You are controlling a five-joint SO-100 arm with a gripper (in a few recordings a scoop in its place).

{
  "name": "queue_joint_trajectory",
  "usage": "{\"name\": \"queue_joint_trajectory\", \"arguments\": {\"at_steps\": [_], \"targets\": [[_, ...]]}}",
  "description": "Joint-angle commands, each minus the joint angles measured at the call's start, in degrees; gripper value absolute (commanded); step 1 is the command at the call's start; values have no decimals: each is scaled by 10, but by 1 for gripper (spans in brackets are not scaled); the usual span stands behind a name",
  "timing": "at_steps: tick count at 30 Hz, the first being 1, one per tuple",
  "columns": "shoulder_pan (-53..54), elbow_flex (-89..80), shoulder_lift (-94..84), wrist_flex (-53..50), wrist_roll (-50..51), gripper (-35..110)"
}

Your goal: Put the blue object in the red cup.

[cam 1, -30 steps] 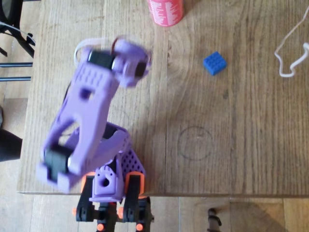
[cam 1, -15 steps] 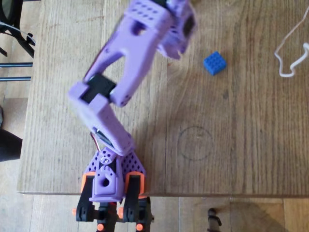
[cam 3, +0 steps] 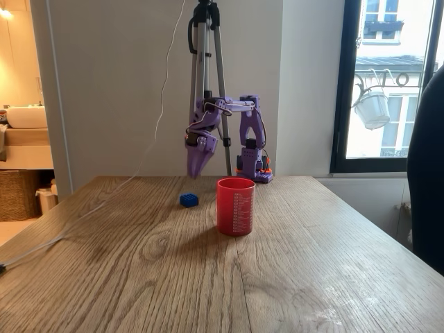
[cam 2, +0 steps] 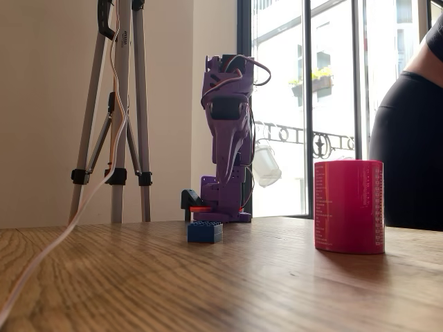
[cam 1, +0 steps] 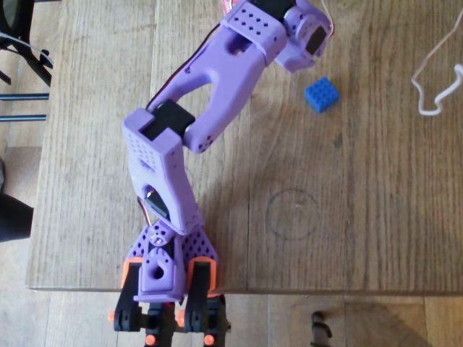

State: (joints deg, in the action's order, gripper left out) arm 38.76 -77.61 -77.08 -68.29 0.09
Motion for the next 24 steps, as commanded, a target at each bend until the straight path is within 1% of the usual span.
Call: {"name": "queue_joint_trajectory", "arguments": {"at_steps": [1, 8, 16, 21, 22, 23, 24], "targets": [[4, 4, 4, 11, -22, 1], [21, -2, 25, 26, -45, 1], [33, -3, 29, -8, -49, 1], [33, -2, 27, -11, -56, 1], [32, -1, 27, -12, -66, 4], [31, -1, 27, -19, -71, 19], [30, 0, 27, -33, -74, 31]]}}
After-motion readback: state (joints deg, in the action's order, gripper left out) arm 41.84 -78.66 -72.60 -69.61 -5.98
